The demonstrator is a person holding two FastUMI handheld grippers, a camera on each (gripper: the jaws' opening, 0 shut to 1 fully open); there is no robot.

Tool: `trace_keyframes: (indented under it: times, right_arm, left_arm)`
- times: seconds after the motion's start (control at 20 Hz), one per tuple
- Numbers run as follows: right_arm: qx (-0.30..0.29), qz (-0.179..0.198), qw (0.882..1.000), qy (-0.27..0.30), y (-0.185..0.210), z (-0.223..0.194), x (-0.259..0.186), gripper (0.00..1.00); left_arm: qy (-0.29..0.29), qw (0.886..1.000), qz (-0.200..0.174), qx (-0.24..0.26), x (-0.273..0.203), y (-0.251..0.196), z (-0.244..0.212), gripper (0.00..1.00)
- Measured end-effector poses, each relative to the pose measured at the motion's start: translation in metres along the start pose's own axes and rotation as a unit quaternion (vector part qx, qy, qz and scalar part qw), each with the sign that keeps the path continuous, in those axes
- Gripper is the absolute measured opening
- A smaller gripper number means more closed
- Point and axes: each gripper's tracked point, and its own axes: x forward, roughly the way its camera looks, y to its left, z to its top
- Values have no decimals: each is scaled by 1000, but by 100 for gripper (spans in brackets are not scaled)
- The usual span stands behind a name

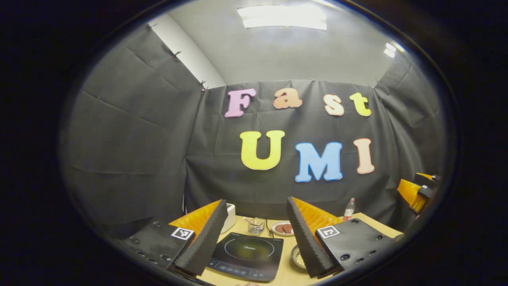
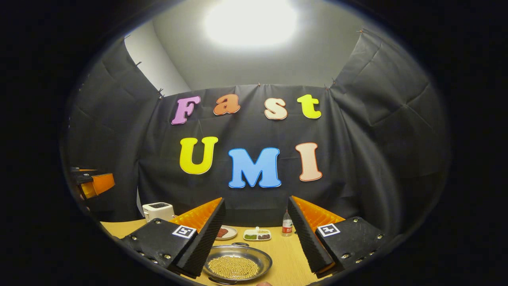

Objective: First push the handle of the pot to place it horizontally, then grasp the pot with both hands and set it on the induction cooktop.

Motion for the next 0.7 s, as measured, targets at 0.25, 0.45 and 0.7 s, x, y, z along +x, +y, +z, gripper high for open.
trace_keyframes:
  times: [0.25,0.45,0.7]
  right_arm:
    - [4,39,999,10,0,-17,16,95]
    - [15,57,998,23,5,-30,25,95]
    - [16,94,994,46,36,-50,35,95]
  left_arm:
    - [7,1000,22,9,5,-12,-5,99]
    - [5,999,27,18,3,-22,-2,97]
    - [9,999,25,22,11,-22,-8,99]
